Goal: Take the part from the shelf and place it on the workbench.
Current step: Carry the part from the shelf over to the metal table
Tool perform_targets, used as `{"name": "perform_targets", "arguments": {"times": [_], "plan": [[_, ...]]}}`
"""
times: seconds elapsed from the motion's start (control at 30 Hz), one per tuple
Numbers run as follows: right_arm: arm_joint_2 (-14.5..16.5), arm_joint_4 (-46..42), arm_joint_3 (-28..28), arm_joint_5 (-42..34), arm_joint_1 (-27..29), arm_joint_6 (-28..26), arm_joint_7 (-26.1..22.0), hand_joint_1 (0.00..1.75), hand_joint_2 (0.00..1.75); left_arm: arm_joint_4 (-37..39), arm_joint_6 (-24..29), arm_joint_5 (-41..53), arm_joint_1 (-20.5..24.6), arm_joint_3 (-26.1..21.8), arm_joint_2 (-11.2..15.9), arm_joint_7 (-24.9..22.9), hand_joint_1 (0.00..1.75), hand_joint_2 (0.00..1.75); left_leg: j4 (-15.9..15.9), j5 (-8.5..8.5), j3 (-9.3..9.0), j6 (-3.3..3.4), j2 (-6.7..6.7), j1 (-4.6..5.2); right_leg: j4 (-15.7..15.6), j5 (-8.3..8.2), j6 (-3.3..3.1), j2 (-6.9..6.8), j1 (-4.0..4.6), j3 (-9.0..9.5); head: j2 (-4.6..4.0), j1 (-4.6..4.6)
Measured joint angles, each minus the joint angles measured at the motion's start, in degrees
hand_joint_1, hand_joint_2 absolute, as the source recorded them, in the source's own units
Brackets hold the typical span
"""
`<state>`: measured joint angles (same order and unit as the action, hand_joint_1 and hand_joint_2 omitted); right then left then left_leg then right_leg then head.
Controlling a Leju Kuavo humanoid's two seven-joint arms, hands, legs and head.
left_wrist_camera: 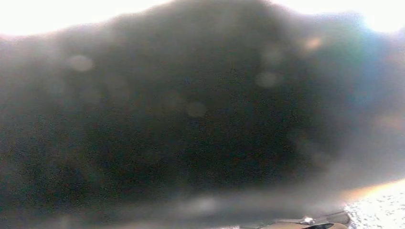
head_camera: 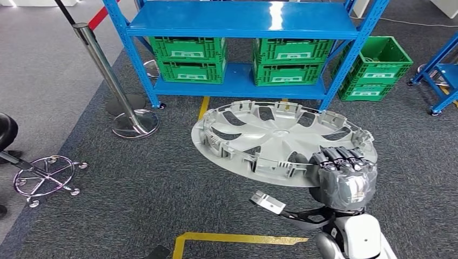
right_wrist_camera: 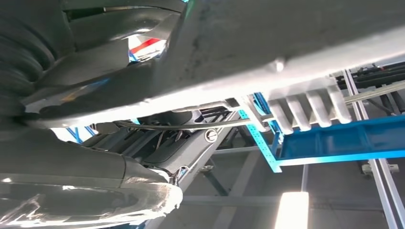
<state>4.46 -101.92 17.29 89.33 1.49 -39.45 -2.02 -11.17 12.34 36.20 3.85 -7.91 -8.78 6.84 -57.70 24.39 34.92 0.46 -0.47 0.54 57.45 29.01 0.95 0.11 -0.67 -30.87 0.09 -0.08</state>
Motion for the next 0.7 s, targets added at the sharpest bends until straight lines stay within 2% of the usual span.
{"name": "perform_targets", "arguments": {"times": [0.1, 0.13, 0.2, 0.27, 0.3, 0.33, 0.37, 0.4, 0.43, 0.47, 0.53, 0.6, 0.67, 0.7], "plan": [[-0.17, 0.13, -0.04, 0.00, -0.28, 0.00, -0.49, 1.75, 1.75, 0.00, -0.04, 0.00, -0.04, 0.00, 0.11, 0.00, 0.00, 0.00, 1.23, -0.44, -0.55, 1.11, -0.09, 0.04, -0.93, -0.34, 0.84, -0.12, -0.15, 0.41, 0.00, -0.05], [-0.22, 0.16, -0.08, 0.00, -0.39, 0.00, -0.77, 1.75, 1.75, 0.00, -0.07, 0.00, -0.06, -0.01, 0.14, 0.01, 0.00, 0.00, 2.31, -0.94, -1.09, 1.49, -0.17, -0.14, -0.50, 0.17, 1.02, -0.15, -0.06, 0.22, 0.00, 0.01], [-0.31, 0.29, -0.25, 0.00, -0.58, 0.00, -1.36, 1.75, 1.75, 0.00, -0.14, 0.00, -0.08, -0.02, 0.15, 0.02, 0.00, 0.00, 3.81, -1.71, -1.89, 1.75, -0.39, -0.58, 3.88, 2.97, 1.16, -0.11, -0.08, -1.82, 0.00, 0.25], [-0.38, 0.50, -0.51, 0.00, -0.66, 0.00, -2.03, 1.75, 1.75, 0.00, -0.22, 0.00, -0.15, -0.02, 0.14, 0.02, 0.00, 0.00, 3.98, -1.79, -1.84, 1.74, -0.81, -0.68, 11.33, 6.45, 1.55, -0.11, -0.33, -5.42, 0.00, 0.36], [-0.40, 0.63, -0.63, 0.00, -0.61, 0.00, -2.32, 1.75, 1.75, 0.00, -0.25, 0.00, -0.23, -0.02, 0.13, 0.02, 0.00, 0.00, 3.92, -1.77, -1.75, 1.58, -1.15, -0.74, 13.57, 7.02, 1.77, -0.11, -0.50, -6.55, 0.00, 0.36], [-0.41, 0.78, -0.74, 0.00, -0.55, 0.00, -2.55, 1.75, 1.75, 0.00, -0.27, 0.00, -0.32, -0.02, 0.12, 0.02, 0.00, 0.00, 3.82, -1.76, -1.67, 1.35, -1.60, -0.84, 13.90, 6.54, 2.01, -0.10, -0.69, -6.76, 0.00, 0.34], [-0.42, 0.92, -0.86, 0.00, -0.49, 0.00, -2.69, 1.75, 1.75, 0.00, -0.26, 0.00, -0.37, -0.02, 0.11, 0.02, 0.00, 0.00, 3.59, -1.71, -1.58, 1.00, -2.16, -1.02, 11.70, 4.91, 2.24, -0.02, -0.91, -5.66, 0.00, 0.35], [-0.43, 1.03, -1.02, 0.00, -0.45, 0.00, -2.85, 1.75, 1.75, 0.00, -0.26, 0.00, -0.40, -0.02, 0.10, 0.02, 0.00, 0.00, 3.20, -1.59, -1.43, 0.56, -2.78, -1.23, 7.93, 2.84, 2.53, 0.39, -1.23, -3.69, 0.00, 0.36], [-0.43, 1.14, -1.20, 0.00, -0.47, 0.00, -2.99, 1.75, 1.75, 0.00, -0.26, 0.00, -0.40, -0.03, 0.15, 0.02, 0.00, 0.00, 2.60, -1.38, -1.14, 0.02, -3.39, -1.31, 4.29, 1.54, 2.83, 1.46, -1.43, -1.78, 0.00, 0.45], [-0.43, 1.22, -1.32, 0.00, -0.50, -0.01, -3.15, 1.75, 1.75, 0.00, -0.26, 0.00, -0.40, -0.03, 0.16, 0.02, 0.00, 0.00, 1.88, -1.16, -0.75, -0.47, -3.94, -1.35, 1.62, 0.74, 2.73, 2.22, -1.60, -0.27, 0.00, 0.52], [-0.44, 1.35, -1.47, 0.00, -0.46, -0.02, -3.36, 1.75, 1.75, 0.00, -0.25, 0.00, -0.46, -0.03, 0.24, 0.03, 0.00, 0.00, 0.98, -1.07, -0.04, -1.22, -4.77, -1.31, 0.46, 0.93, 1.96, 3.03, -1.50, 0.55, 0.00, 0.49], [-0.44, 1.43, -1.55, 0.00, -0.37, -0.02, -3.40, 1.75, 1.75, 0.00, -0.25, 0.00, -0.62, -0.03, 0.25, 0.04, 0.00, 0.00, 0.76, -1.13, 0.31, -1.63, -5.10, -1.45, 0.91, 0.75, 0.92, 1.94, -1.39, 0.44, 0.00, 0.33], [-0.44, 1.46, -1.70, 0.00, -0.34, -0.02, -3.38, 1.75, 1.75, 0.00, -0.27, 0.00, -0.68, -0.04, 0.25, 0.03, 0.00, 0.00, -1.67, 0.52, 1.48, -2.01, -3.25, -1.41, 1.00, 0.65, 0.17, 0.79, -1.32, 0.38, 0.00, -0.01], [-0.44, 1.48, -1.81, 0.00, -0.32, -0.02, -3.38, 1.75, 1.75, 0.00, -0.28, 0.00, -0.64, -0.04, 0.25, 0.03, 0.00, 0.00, -4.59, 2.19, 2.76, -2.14, -1.85, -1.36, 0.98, 0.65, -0.13, 0.15, -1.21, 0.34, 0.00, -0.21]]}}
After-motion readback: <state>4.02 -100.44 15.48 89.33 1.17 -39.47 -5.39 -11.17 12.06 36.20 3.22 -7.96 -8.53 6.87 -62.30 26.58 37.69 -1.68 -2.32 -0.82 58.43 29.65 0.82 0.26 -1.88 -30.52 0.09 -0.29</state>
